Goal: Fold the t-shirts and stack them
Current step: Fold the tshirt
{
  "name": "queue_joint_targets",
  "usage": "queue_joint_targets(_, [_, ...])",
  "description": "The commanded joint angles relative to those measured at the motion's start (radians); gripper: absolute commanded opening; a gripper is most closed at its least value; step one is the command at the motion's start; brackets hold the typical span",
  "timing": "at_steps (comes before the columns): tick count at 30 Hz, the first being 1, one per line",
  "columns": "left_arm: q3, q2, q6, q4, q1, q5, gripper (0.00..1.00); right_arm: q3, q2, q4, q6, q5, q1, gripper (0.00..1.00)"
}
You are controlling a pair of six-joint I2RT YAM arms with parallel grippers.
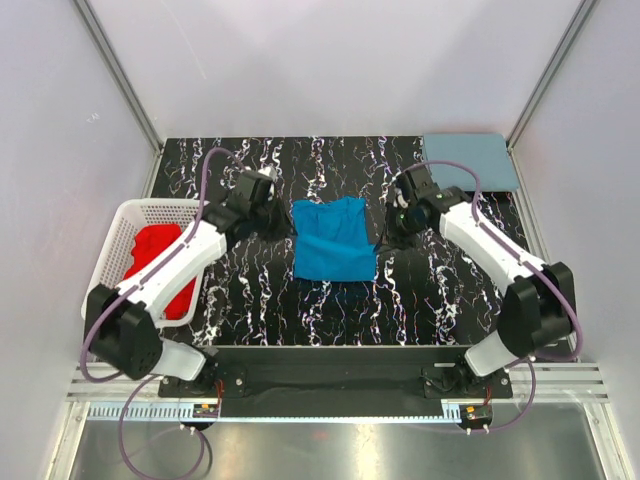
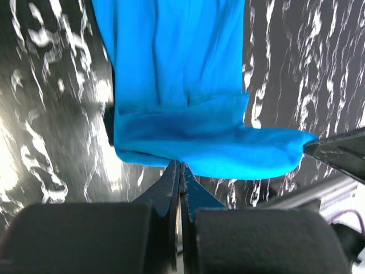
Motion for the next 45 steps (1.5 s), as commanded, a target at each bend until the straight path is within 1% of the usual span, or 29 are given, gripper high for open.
queue_joint_targets(1, [0.126,0.085,0.063,0.048,0.058,0.017,0.00,0.146,0.062,-0.051,-0.076,-0.006,-0.040,0.00])
queue_joint_targets(4, [0.202,0.157,0.074,0.050,0.117,0.035,0.00,0.262,0.149,-0.068,-0.099,-0.018,-0.060,0.00])
queue_joint_targets(5, [0.228,0.171,0.077,0.072,0.127,0.037,0.00,0.316,0.174,-0.070,-0.106,-0.022,-0.065,0.00])
queue_joint_targets(7, [0.251,0.223,0.089,0.105,0.158,0.052,0.00,0.367,0.243,-0.061,-0.124,-0.033,-0.075,0.00])
queue_joint_targets(11, [0.341,0.342,0.113,0.162,0.200,0.148,0.00,0.494,0.373,-0.048,-0.141,-0.051,-0.095,0.00])
queue_joint_targets(14, [0.393,0.418,0.121,0.200,0.224,0.184,0.00,0.615,0.487,-0.050,-0.161,-0.059,-0.106,0.01])
queue_joint_targets(17, [0.433,0.489,0.123,0.281,0.256,0.216,0.00,0.777,0.604,-0.077,-0.179,-0.062,-0.120,0.01])
queue_joint_targets(18, [0.446,0.510,0.118,0.298,0.266,0.230,0.00,0.804,0.648,-0.083,-0.178,-0.059,-0.124,0.01])
queue_joint_targets(21, [0.508,0.596,0.103,0.362,0.299,0.283,0.00,0.896,0.705,-0.080,-0.175,-0.068,-0.152,0.01])
queue_joint_targets(23, [0.554,0.665,0.080,0.407,0.321,0.343,0.00,0.940,0.759,-0.065,-0.173,-0.087,-0.167,0.03])
queue_joint_targets(24, [0.564,0.687,0.051,0.491,0.325,0.357,0.00,0.995,0.783,-0.062,-0.173,-0.097,-0.180,0.04])
queue_joint_targets(26, [0.611,0.762,0.026,0.568,0.330,0.356,0.00,1.078,0.864,-0.036,-0.156,-0.143,-0.195,0.08])
queue_joint_targets(27, [0.642,0.794,0.006,0.574,0.330,0.362,0.06,1.106,0.921,-0.006,-0.141,-0.172,-0.207,0.11])
queue_joint_targets(28, [0.682,0.872,-0.001,0.570,0.335,0.371,0.12,1.135,0.949,0.010,-0.135,-0.180,-0.212,0.15])
queue_joint_targets(29, [0.767,0.912,-0.009,0.539,0.339,0.388,0.15,1.181,0.972,0.028,-0.135,-0.194,-0.215,0.26])
queue_joint_targets(30, [0.807,0.949,-0.014,0.524,0.341,0.391,0.16,1.195,0.992,0.056,-0.151,-0.228,-0.220,0.28])
queue_joint_targets(31, [0.834,1.003,-0.015,0.519,0.350,0.398,0.19,1.204,1.015,0.114,-0.161,-0.229,-0.223,0.31])
queue_joint_targets(32, [0.864,1.020,-0.017,0.527,0.355,0.403,0.22,1.221,1.024,0.139,-0.167,-0.226,-0.224,0.36])
queue_joint_targets(33, [0.875,1.031,-0.014,0.530,0.361,0.402,0.30,1.229,1.039,0.165,-0.175,-0.219,-0.227,0.47])
queue_joint_targets(34, [0.883,1.038,-0.006,0.533,0.368,0.400,0.45,1.238,1.046,0.162,-0.175,-0.214,-0.238,0.51])
queue_joint_targets(35, [0.895,1.037,0.004,0.531,0.371,0.397,0.49,1.253,1.050,0.150,-0.173,-0.202,-0.246,0.53])
queue_joint_targets(36, [0.900,1.029,0.035,0.522,0.374,0.392,0.51,1.247,1.040,0.128,-0.176,-0.194,-0.252,0.54])
queue_joint_targets(37, [0.901,1.022,0.050,0.507,0.381,0.392,0.49,1.225,1.021,0.134,-0.185,-0.196,-0.256,0.55])
queue_joint_targets(38, [0.898,1.012,0.079,0.467,0.384,0.395,0.48,1.141,0.998,0.150,-0.190,-0.191,-0.261,0.56])
queue_joint_targets(40, [0.856,0.957,0.104,0.452,0.385,0.380,0.48,1.056,0.926,0.191,-0.208,-0.203,-0.261,0.60])
queue_joint_targets(41, [0.795,0.934,0.113,0.438,0.385,0.365,0.48,0.977,0.903,0.203,-0.214,-0.212,-0.261,0.62])
queue_joint_targets(42, [0.765,0.890,0.139,0.430,0.385,0.369,0.48,0.938,0.860,0.225,-0.221,-0.255,-0.261,0.64])
queue_joint_targets(43, [0.699,0.864,0.152,0.415,0.382,0.374,0.48,0.904,0.843,0.232,-0.228,-0.280,-0.261,0.66])
queue_joint_targets(45, [0.612,0.777,0.169,0.419,0.378,0.372,0.48,0.812,0.797,0.249,-0.244,-0.352,-0.260,0.65])
